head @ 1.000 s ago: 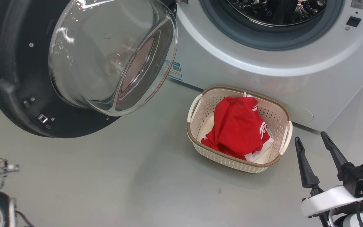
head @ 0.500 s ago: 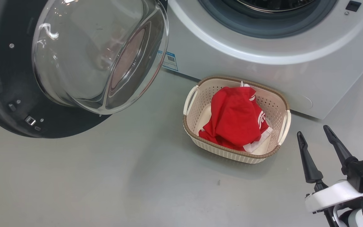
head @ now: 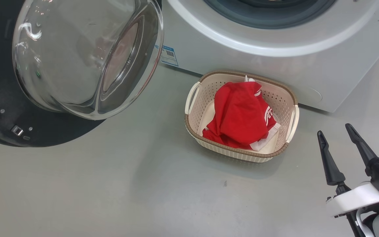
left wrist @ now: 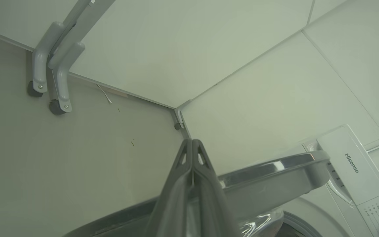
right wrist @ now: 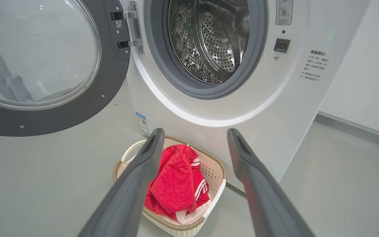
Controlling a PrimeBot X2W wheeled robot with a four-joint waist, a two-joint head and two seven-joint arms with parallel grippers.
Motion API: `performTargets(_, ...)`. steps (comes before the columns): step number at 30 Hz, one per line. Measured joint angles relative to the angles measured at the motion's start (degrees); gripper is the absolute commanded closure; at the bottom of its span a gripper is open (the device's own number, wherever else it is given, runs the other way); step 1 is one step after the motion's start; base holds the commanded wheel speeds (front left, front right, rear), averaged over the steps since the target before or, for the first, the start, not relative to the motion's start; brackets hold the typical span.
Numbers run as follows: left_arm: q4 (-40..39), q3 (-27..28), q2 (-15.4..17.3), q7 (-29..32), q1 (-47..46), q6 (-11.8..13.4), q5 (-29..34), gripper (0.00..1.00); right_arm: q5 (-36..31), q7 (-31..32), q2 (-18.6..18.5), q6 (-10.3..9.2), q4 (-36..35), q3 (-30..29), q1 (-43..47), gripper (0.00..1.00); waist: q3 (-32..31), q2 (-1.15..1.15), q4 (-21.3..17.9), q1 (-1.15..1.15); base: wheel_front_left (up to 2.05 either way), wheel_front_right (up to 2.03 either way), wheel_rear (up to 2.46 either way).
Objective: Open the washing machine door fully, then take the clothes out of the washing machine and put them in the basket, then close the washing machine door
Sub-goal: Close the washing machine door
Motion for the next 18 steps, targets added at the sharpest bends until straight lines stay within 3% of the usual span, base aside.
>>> performTargets(18,7.24,-4.56,1.46,6.9,-2.39,0.0,-1.38,1.0,0.01,0.75,-0.4,0.51,-0.96,-0.36,0.0,0.0,0.69,0.0,0.01,0.0,0.0,0.0,0.0)
